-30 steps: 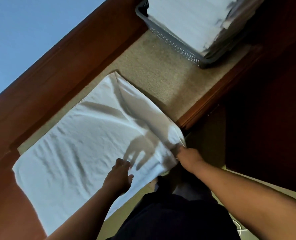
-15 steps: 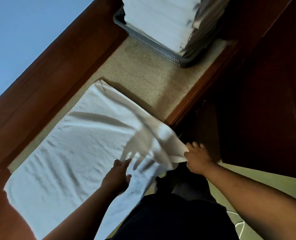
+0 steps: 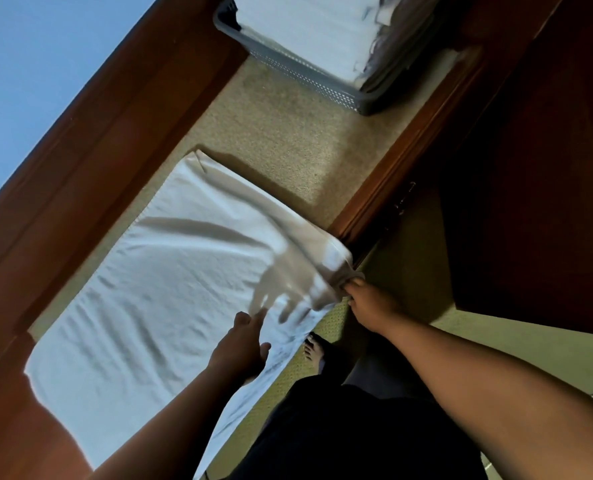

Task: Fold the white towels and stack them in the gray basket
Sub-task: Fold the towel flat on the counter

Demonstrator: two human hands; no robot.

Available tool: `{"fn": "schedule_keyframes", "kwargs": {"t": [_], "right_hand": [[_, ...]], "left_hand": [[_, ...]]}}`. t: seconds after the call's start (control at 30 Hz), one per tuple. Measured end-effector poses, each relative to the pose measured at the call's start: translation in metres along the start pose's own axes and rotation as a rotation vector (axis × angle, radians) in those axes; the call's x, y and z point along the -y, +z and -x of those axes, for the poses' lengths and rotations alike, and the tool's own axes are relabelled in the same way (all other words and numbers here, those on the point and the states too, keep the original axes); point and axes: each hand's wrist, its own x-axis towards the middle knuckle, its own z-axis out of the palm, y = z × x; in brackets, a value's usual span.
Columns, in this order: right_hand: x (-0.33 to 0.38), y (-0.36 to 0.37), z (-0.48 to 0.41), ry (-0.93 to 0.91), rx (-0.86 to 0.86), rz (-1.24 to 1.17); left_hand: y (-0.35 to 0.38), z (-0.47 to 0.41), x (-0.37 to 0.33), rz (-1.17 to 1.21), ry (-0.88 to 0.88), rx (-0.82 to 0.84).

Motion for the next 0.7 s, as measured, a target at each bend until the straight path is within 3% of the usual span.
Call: {"fn": "schedule_keyframes", "kwargs": {"t": [0.2,0.43,0.5,0.6,0.7], "right_hand": [[0.001,0.019,-0.028,0.010,0.062,0.366],[-0.004,0.033,-0.048,-0.030,0.084,0.456],[-0.006,0.034,-0.044,-0.037,0.049,0.376],[-0.007,0.031,-0.026,-0.136,-0.158,0.146],[-0.012,0.021,0.001,-0.098,-0.439,-0.299]], "left_hand": [[0.012,0.000,0.009,-0.002,0.012,-0.004],[0.016,-0.010,0.014,0.067,0.005,-0.113],[0.017,-0.011,0.011,0.065,0.002,-0.122],[0.017,-0.010,0.009,0.050,0.004,-0.130],[0.016,-0.008,0.011,0.047,0.014,-0.118]]}}
